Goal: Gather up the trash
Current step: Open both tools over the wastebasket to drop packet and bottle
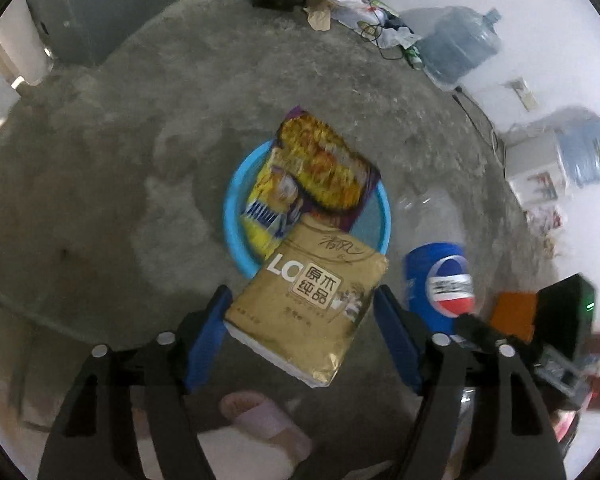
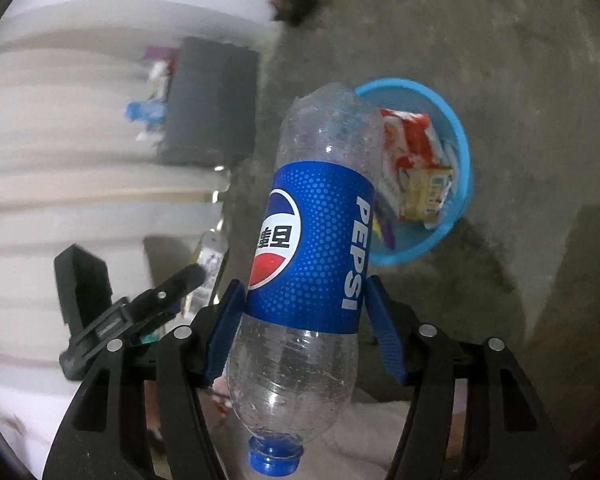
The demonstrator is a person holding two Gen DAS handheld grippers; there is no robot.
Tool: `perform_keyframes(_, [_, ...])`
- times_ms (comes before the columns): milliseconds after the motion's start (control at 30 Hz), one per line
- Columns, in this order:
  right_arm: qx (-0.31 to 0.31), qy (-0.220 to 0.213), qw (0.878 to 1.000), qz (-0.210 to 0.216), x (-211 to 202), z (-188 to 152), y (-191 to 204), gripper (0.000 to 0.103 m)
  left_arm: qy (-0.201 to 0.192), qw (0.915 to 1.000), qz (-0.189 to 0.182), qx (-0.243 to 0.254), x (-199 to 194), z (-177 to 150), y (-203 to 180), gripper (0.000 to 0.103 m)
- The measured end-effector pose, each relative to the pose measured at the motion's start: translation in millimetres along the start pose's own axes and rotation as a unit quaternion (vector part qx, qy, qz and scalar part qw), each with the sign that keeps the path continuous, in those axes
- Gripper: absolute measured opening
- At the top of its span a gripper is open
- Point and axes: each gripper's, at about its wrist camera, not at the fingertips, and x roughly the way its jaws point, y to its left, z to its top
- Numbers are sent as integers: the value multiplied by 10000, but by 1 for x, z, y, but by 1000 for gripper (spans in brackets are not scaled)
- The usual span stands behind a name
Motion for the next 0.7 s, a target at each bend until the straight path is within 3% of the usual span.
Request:
perform_keyframes(133, [506,151,9986,95,36,39,-24,65,132,9990,189,-373,37,27,6,80])
perform_keyframes(200, [724,74,9973,-29,37,44,-34,65,8,9975,234,-662,37,27,11,80])
perform_keyframes(300, [805,-55,9966,151,30,36,-37,65,-128,9967,138,-795,25,23,16,80])
perform_keyframes(467, [703,-299,9970,78,4,16,-42,65,-416,9977,238,-483,-8,10,11,80])
perform_keyframes(700, [285,-659,9974,-8,-29,-11,-26,65,-1051,9942,77,-201,-80,-23,5,80])
